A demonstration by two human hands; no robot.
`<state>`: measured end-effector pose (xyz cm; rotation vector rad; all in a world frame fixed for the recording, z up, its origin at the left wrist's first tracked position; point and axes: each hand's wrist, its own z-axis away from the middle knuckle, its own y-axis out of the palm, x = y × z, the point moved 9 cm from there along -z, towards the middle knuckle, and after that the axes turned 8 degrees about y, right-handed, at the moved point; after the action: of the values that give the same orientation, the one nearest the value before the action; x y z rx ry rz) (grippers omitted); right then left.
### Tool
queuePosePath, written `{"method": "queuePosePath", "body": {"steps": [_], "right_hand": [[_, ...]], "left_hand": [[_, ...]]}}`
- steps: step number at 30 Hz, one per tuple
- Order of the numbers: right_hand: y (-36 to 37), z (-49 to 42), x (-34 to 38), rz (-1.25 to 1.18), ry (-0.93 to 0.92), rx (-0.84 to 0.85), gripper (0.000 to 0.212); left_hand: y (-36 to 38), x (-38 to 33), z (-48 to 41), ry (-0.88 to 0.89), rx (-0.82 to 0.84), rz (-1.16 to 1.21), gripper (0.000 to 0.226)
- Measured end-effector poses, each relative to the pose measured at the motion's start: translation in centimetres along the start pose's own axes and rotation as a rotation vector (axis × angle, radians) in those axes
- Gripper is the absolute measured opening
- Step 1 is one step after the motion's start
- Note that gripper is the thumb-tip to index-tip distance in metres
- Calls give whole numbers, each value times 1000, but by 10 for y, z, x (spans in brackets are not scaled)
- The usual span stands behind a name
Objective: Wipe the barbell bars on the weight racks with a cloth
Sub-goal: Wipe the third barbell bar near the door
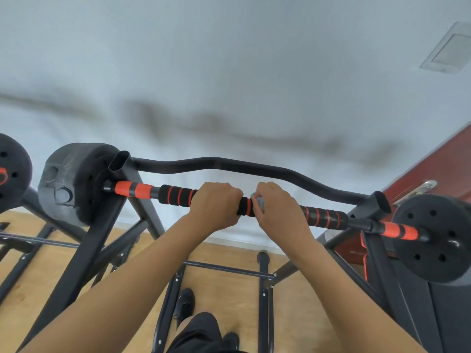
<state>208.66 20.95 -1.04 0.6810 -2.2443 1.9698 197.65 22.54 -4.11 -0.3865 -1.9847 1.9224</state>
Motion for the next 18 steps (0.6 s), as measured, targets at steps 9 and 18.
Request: {"method": "queuePosePath", "body": {"steps": [9,18], "right_hand": [[17,45,4,88,-56,-15,8],[-45,24,-5,-270,45,-101,18]], "left_hand": [[33,7,-14,-27,716,624,9],[37,7,-12,-16,808,706,13]]}}
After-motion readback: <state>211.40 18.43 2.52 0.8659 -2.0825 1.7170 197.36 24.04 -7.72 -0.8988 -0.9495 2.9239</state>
